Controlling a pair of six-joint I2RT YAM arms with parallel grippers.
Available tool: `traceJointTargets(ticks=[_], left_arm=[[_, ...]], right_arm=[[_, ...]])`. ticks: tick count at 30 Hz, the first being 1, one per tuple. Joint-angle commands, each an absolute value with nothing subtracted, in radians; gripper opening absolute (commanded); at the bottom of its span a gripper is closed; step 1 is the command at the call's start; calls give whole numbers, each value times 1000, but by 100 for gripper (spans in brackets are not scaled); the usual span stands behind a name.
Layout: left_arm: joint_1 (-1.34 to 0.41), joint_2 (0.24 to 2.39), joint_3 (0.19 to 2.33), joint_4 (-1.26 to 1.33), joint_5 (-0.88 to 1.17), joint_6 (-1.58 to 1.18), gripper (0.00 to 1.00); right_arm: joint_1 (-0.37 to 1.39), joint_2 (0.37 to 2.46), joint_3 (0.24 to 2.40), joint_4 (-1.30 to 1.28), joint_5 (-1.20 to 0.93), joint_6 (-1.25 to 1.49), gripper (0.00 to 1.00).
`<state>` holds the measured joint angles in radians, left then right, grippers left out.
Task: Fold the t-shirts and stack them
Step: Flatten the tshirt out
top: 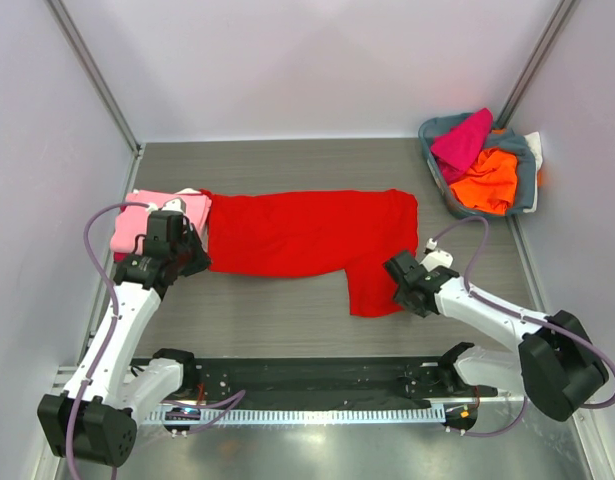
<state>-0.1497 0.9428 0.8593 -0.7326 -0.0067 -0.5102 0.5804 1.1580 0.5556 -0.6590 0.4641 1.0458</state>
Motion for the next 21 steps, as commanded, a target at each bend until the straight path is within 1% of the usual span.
traceJointTargets(ticks=[1,7,11,12,14,15,17,18,21], left_arm=[[-146,922,862,-736,-8,-483,0],[-146,922,861,-736,-5,-482,0],[-146,923,861,-736,-6,-482,0],[-146,925,862,-736,-6,-483,0],[-146,925,861,-736,-6,-482,0],[-146,927,861,-736,-6,-482,0],[-146,928,861,-736,-6,-482,0],[-146,928,862,-736,-5,-482,0],[-146,931,861,-736,-6,-482,0]], right_arm=[[583,1184,546,-629,485,1069,46],[578,1249,545,-603,485,1078,44],[581,1261,538,-581,466,1081,38],[580,1259,535,-581,468,1083,33],[580,1252,531,-578,477,1085,29],[578,1243,526,-577,477,1085,20],[577,1238,525,-574,479,1075,12],[577,1232,525,-574,480,1069,3],[575,1204,532,-577,491,1036,1]])
